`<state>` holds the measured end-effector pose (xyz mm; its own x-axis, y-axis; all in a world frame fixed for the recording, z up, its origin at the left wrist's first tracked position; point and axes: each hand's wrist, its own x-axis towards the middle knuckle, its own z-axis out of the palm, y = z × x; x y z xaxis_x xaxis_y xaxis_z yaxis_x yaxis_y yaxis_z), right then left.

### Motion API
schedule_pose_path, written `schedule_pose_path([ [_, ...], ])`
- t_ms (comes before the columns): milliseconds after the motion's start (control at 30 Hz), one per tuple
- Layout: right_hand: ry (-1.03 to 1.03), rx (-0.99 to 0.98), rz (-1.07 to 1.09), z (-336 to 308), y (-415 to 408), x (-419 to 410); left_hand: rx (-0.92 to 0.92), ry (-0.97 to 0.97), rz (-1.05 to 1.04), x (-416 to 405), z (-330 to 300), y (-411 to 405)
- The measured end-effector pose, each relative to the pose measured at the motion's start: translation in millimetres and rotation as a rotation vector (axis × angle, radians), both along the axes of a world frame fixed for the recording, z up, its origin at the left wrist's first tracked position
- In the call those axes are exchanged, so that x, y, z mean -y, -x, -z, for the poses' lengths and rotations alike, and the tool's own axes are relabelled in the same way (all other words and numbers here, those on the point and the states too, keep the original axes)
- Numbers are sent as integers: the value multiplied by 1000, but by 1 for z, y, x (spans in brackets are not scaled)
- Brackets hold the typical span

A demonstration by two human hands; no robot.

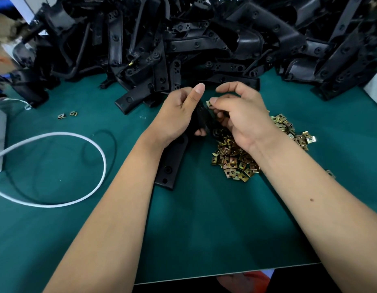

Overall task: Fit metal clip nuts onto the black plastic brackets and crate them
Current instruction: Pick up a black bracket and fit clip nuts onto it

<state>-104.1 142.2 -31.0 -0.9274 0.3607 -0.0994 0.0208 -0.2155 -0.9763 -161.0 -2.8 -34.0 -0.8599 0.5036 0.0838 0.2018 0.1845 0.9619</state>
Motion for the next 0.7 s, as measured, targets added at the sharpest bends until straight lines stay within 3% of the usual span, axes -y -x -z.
schedule_pose_path([
  [700,-24,16,-131,-2,1,-3,-12,46,5,-2,2,1],
])
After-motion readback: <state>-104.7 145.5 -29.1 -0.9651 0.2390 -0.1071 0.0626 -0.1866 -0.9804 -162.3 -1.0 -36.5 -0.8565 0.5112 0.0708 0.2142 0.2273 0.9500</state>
